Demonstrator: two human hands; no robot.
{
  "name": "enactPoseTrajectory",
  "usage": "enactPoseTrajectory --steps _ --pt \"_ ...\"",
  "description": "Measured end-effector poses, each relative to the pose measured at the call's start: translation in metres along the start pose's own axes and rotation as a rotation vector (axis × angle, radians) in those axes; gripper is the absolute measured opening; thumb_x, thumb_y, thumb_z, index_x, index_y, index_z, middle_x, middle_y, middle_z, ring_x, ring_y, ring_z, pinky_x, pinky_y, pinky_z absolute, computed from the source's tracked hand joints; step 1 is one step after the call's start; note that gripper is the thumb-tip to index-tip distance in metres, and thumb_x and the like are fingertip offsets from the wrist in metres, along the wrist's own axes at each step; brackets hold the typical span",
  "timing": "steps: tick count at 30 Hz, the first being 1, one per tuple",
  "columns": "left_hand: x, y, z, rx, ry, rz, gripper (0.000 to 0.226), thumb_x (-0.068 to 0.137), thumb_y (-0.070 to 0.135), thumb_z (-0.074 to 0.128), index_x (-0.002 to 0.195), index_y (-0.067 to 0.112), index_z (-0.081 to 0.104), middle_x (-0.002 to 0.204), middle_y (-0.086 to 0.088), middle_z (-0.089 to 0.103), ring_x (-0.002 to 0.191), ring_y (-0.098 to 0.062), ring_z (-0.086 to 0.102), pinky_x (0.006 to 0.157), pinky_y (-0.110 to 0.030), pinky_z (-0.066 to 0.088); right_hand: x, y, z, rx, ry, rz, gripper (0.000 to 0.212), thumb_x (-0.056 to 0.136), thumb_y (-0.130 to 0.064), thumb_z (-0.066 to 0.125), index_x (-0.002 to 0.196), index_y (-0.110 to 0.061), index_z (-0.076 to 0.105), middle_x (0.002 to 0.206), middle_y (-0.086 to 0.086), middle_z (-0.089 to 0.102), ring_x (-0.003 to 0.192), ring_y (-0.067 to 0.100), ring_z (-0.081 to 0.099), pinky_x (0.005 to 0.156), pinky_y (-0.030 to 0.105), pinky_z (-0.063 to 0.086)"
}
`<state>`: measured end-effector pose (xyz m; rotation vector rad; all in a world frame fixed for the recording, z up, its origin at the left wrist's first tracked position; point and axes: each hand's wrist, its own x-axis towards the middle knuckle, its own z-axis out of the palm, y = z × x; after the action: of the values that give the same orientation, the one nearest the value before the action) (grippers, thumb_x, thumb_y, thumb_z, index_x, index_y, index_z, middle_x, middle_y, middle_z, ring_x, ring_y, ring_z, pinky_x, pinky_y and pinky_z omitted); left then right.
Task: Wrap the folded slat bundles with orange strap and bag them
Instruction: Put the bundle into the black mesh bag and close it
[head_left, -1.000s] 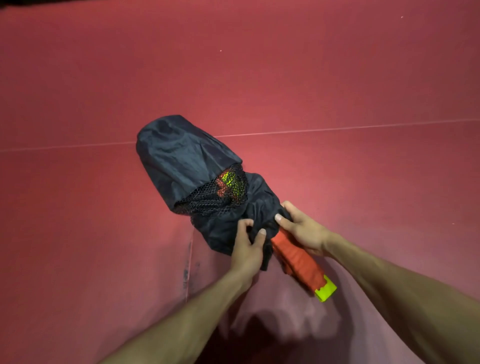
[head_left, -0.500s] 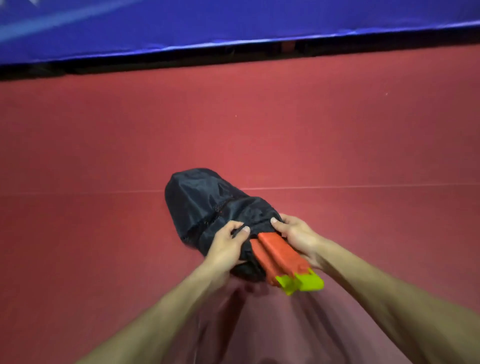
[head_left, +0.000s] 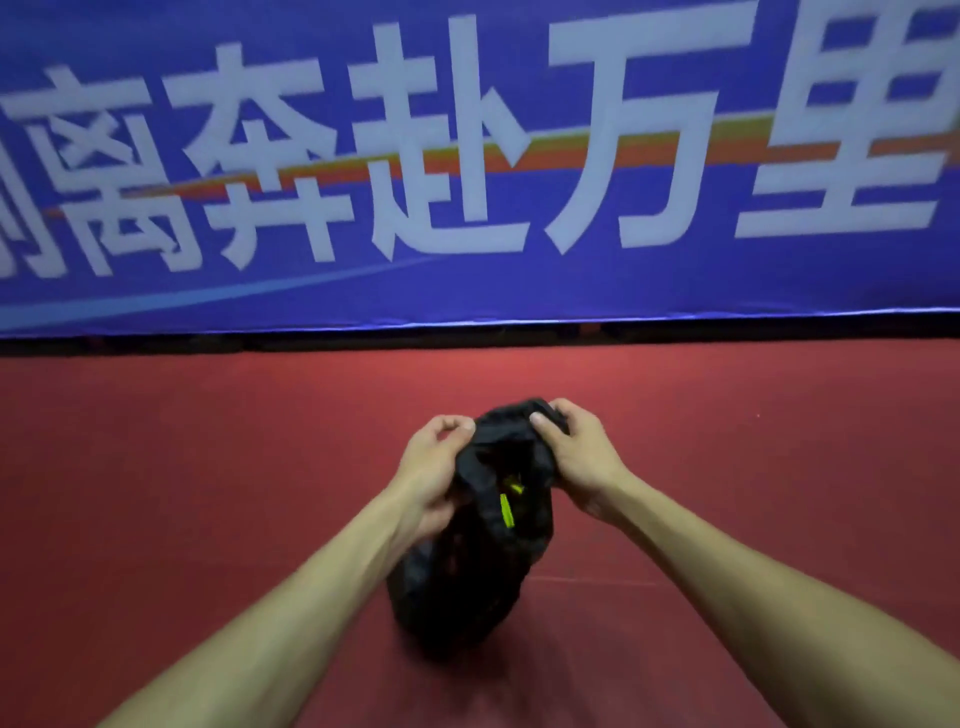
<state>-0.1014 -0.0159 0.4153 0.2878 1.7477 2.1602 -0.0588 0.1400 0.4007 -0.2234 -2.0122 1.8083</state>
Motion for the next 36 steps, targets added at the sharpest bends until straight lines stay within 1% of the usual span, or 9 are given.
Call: enactPoseTrajectory --steps 5,10,14,19,23,27,29,32,36 --pt "-0.012 0.123 0.029 -0.070 -0.027 0.198 0.018 0.104 0.014 0.050 0.086 0.016 0.054 0.068 -0.003 0.064 0.052 -0.011 0.061 0.048 -0.024 0.052 0.019 -0.133 -0.006 0.084 0.053 -0.152 0.018 0.097 -0.010 0.057 0.079 -0.006 0.058 0.069 0.007 0.059 0.056 0.013 0.057 0.051 0.024 0.046" --pt "-0.045 0.188 0.037 0.255 -0.054 0.323 0.012 0.103 0.026 0.055 0.095 0.018 0.060 0.076 -0.003 0.064 0.062 -0.014 0.061 0.055 -0.029 0.052 0.007 -0.204 -0.016 -0.018 0.055 -0.195 0.031 0.095 -0.019 0.062 0.092 0.012 0.064 0.080 0.024 0.067 0.071 0.029 0.065 0.061 0.038 0.048" --pt "-0.070 0.231 0.033 0.618 -0.074 0.469 0.018 0.099 0.026 0.061 0.087 0.016 0.068 0.068 0.002 0.064 0.062 -0.014 0.062 0.051 -0.028 0.053 -0.007 -0.247 -0.018 -0.027 0.033 -0.220 0.033 0.093 -0.020 0.063 0.088 0.012 0.061 0.071 0.013 0.058 0.063 0.019 0.057 0.057 0.032 0.044" --pt "-0.087 0.269 0.035 0.867 0.048 0.743 0.032 0.103 0.026 0.052 0.075 0.013 0.058 0.079 0.001 0.054 0.075 -0.012 0.052 0.072 -0.032 0.044 -0.024 -0.289 -0.015 -0.083 0.034 -0.343 0.028 0.093 -0.016 0.064 0.081 0.010 0.064 0.066 0.008 0.059 0.062 0.016 0.057 0.055 0.028 0.045" --pt "-0.102 0.262 0.039 0.600 -0.100 0.552 0.040 0.108 0.031 0.039 0.088 0.008 0.066 0.091 -0.011 0.068 0.089 -0.023 0.065 0.082 -0.038 0.051 -0.042 -0.292 -0.012 -0.219 0.001 -0.376 0.031 0.094 -0.022 0.063 0.078 0.005 0.065 0.065 0.004 0.060 0.059 0.010 0.056 0.052 0.023 0.044" --pt "-0.121 0.247 0.051 0.278 -0.231 0.379 0.042 0.110 0.030 0.034 0.101 0.012 0.071 0.092 -0.006 0.077 0.088 -0.019 0.074 0.084 -0.037 0.057 -0.055 -0.296 -0.013 -0.270 -0.010 -0.396 0.028 0.093 -0.023 0.066 0.080 0.001 0.067 0.074 0.011 0.070 0.068 0.014 0.067 0.059 0.028 0.052" --pt "-0.126 0.248 0.057 0.248 -0.240 0.379 0.039 0.109 0.030 0.036 0.098 0.015 0.070 0.090 -0.004 0.078 0.088 -0.018 0.073 0.084 -0.037 0.056 -0.060 -0.303 -0.018 -0.266 0.006 -0.413 0.021 0.088 -0.023 0.072 0.087 -0.002 0.070 0.083 0.011 0.074 0.077 0.015 0.071 0.068 0.030 0.057" --pt "-0.127 0.251 0.064 0.305 -0.258 0.368 0.034 0.107 0.037 0.042 0.108 0.013 0.066 0.107 -0.011 0.074 0.101 -0.025 0.071 0.093 -0.043 0.056 -0.065 -0.315 -0.030 -0.267 0.007 -0.422 0.019 0.081 -0.023 0.079 0.087 -0.006 0.072 0.083 0.012 0.074 0.075 0.015 0.070 0.071 0.031 0.058" --pt "-0.132 0.258 0.068 0.331 -0.390 0.344 0.037 0.105 0.036 0.047 0.106 0.008 0.072 0.097 -0.008 0.076 0.087 -0.018 0.074 0.076 -0.030 0.058 -0.069 -0.324 -0.046 -0.315 -0.004 -0.434 0.012 0.082 -0.019 0.079 0.084 -0.009 0.073 0.077 0.005 0.074 0.072 0.012 0.069 0.067 0.027 0.055"
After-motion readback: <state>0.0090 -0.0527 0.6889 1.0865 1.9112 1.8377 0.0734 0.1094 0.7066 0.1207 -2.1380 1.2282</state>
